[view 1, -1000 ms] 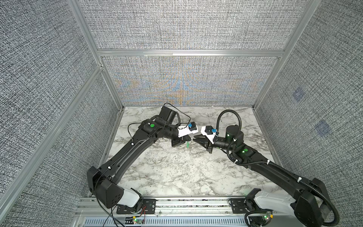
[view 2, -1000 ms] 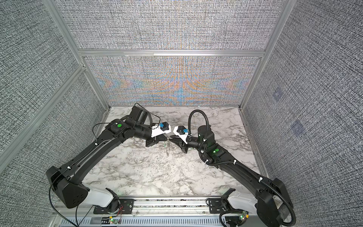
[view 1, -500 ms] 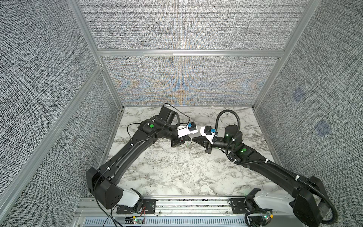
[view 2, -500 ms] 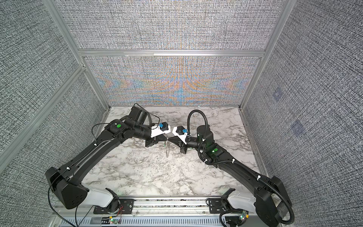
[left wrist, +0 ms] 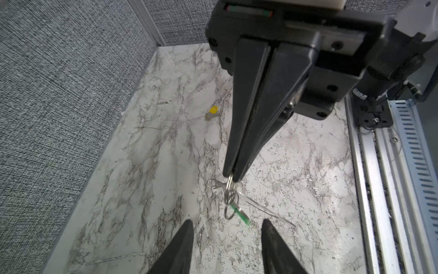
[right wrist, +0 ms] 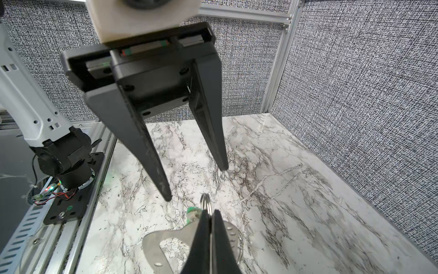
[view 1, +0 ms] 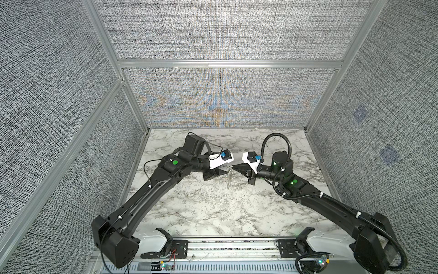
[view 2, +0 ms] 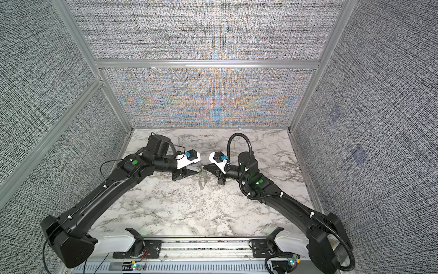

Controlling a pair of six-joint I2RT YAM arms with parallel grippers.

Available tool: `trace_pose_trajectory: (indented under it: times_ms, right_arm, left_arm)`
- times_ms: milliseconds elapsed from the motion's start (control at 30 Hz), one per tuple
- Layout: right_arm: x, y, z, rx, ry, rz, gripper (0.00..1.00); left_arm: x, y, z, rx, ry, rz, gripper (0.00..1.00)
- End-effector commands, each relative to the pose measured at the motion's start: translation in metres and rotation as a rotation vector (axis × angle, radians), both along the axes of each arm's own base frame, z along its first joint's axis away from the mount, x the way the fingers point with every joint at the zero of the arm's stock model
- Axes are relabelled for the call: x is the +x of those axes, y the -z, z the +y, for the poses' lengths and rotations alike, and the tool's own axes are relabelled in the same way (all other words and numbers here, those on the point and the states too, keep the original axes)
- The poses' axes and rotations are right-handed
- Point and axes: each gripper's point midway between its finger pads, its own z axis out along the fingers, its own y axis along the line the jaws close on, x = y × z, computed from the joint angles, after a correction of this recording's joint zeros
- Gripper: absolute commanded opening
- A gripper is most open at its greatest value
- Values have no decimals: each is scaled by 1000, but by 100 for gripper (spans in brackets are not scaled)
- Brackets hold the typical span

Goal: Remove the keys from the keyring

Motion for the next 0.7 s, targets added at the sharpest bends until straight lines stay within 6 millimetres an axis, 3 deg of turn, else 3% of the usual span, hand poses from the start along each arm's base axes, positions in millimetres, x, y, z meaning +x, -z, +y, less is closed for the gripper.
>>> trace_pose_trajectory:
  times_ms: [0, 367, 667]
  right_arm:
    - [0, -12, 0, 35, 2, -34, 0]
    - [1, -16, -1, 45, 16, -43, 0]
    - [3, -19, -5, 52, 43, -57, 0]
  left_arm:
    - [11, -17, -4, -111, -65, -62, 50]
    - [4, -6, 5, -320, -166, -93, 50]
    - [2, 13, 1, -361, -188, -140, 46]
